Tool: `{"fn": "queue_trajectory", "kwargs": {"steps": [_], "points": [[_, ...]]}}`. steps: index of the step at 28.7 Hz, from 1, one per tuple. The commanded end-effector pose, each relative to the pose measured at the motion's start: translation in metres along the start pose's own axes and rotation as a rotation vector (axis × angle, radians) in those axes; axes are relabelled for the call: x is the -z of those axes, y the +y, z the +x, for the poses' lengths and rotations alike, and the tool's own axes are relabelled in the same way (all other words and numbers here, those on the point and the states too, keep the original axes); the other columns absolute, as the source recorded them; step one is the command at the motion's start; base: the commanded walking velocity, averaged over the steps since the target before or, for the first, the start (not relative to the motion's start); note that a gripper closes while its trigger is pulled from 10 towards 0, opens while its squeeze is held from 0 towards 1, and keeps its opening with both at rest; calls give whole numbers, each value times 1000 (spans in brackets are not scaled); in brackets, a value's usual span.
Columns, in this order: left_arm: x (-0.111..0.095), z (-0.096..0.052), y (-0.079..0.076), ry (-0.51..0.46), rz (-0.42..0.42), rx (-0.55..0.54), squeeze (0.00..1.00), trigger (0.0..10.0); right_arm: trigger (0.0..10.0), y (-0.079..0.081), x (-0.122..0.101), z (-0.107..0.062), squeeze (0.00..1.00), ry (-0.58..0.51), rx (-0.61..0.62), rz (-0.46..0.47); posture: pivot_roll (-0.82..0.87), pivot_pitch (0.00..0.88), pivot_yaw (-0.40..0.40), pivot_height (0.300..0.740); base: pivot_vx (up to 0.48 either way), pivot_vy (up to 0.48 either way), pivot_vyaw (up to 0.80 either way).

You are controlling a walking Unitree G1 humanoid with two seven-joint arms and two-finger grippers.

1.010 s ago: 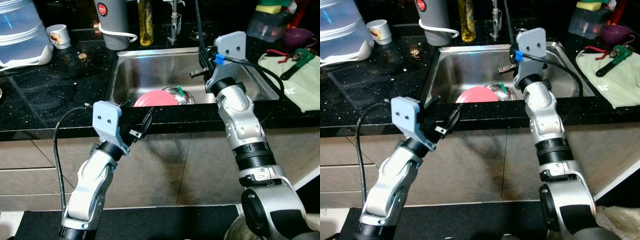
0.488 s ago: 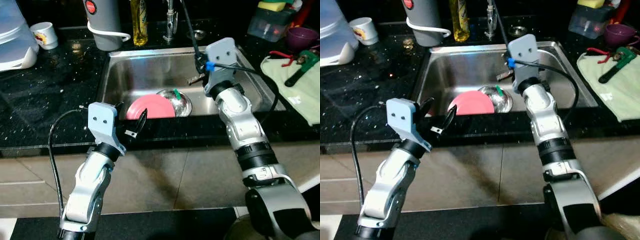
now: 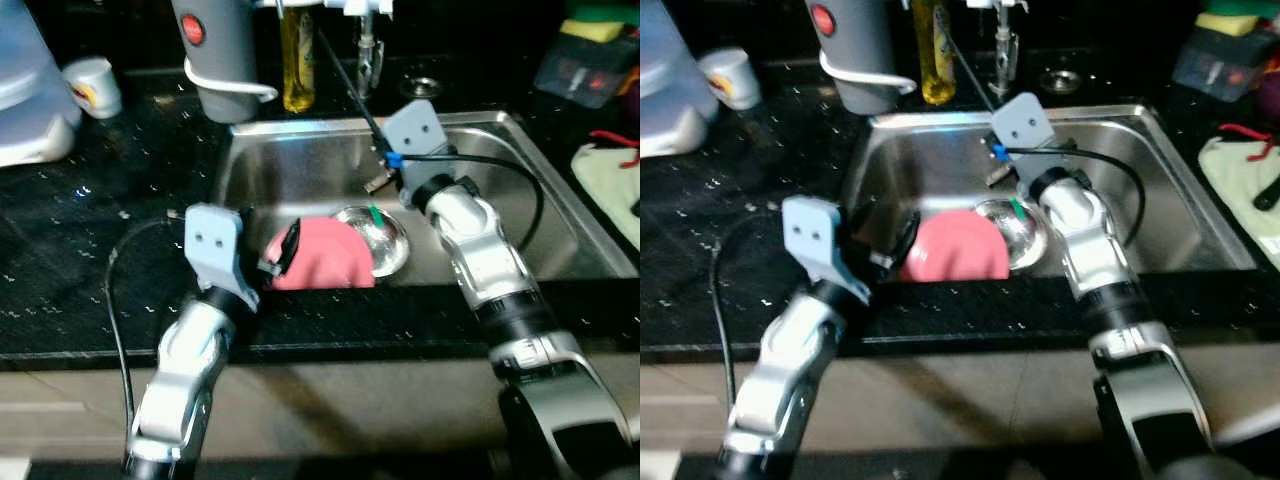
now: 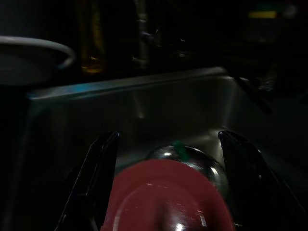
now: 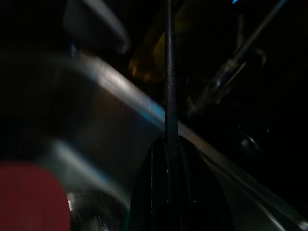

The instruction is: Kitchen organization

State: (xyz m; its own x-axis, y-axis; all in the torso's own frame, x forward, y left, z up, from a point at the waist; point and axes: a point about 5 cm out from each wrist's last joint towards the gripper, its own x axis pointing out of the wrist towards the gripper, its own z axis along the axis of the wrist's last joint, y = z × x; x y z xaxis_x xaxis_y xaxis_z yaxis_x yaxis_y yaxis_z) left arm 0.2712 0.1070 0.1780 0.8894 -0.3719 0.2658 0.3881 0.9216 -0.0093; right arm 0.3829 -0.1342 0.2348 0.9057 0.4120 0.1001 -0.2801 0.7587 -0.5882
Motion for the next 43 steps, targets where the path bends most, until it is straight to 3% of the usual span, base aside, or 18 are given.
{"fn": "queue_trajectory", "kwargs": {"steps": [1, 7, 13, 17, 19, 23, 25, 31, 32, 33, 38, 39, 40, 42, 43], "points": [[6, -3, -1, 32, 3, 0, 0, 10000, 10000, 5, -1, 3, 0, 27, -54, -62, 13, 38, -17, 740, 0, 0, 0], [11, -5, -8, 55, -16, 26, 0, 10000, 10000, 6, 1, 7, 0, 108, -176, -250, 17, 36, -23, 740, 0, 0, 0], [14, -9, -11, 69, -20, 31, 0, 10000, 10000, 6, -6, 17, 0, 140, -212, -342, 21, 36, -35, 740, 0, 0, 0], [15, -10, -8, 73, -2, 8, 0, 10000, 10000, 14, 2, 21, 0, 205, -258, -402, 21, 36, -43, 740, 0, 0, 0], [13, -10, 0, 67, 19, -34, 0, 10000, 10000, 30, 15, 25, 0, 273, -324, -445, 25, 35, -51, 740, 0, 0, 0], [12, -12, 5, 68, 40, -69, 0, 10000, 10000, 43, 22, 28, 0, 306, -354, -420, 32, 35, -59, 740, 0, 0, 0], [12, -14, 7, 73, 52, -90, 0, 10000, 10000, 50, 25, 30, 0, 321, -356, -353, 38, 39, -64, 740, 0, 0, 0], [13, -21, 8, 87, 58, -117, 0, 10000, 10000, 49, 21, 36, 0, 324, -288, -241, 58, 59, -76, 740, 0, 0, 0], [13, -22, 8, 88, 57, -119, 0, 10000, 10000, 48, 20, 37, 145, 320, -279, -225, 58, 59, -76, 740, 0, 0, 0], [13, -23, 8, 90, 57, -121, 0, 10000, 10000, 47, 19, 38, 1000, 315, -268, -202, 61, 62, -79, 740, 0, 0, 0], [13, -25, 8, 94, 58, -127, 0, 10000, 10000, 39, 15, 40, 1000, 300, -235, -172, 71, 69, -82, 740, 0, 0, 0], [13, -25, 8, 94, 58, -128, 0, 10000, 10000, 37, 14, 41, 733, 295, -223, -164, 70, 70, -82, 740, 0, 0, 0], [12, -25, 8, 95, 58, -129, 0, 10000, 10000, 32, 12, 41, 0, 284, -205, -127, 70, 70, -80, 740, 0, 0, 0], [12, -25, 8, 96, 61, -129, 0, 10000, 10000, 20, 7, 41, 0, 238, -170, -34, 70, 71, -76, 740, 0, 0, 0], [12, -25, 8, 96, 61, -128, 0, 10000, 10000, 13, 3, 41, 0, 190, -160, 56, 67, 69, -73, 740, 0, 0, 0]]}}
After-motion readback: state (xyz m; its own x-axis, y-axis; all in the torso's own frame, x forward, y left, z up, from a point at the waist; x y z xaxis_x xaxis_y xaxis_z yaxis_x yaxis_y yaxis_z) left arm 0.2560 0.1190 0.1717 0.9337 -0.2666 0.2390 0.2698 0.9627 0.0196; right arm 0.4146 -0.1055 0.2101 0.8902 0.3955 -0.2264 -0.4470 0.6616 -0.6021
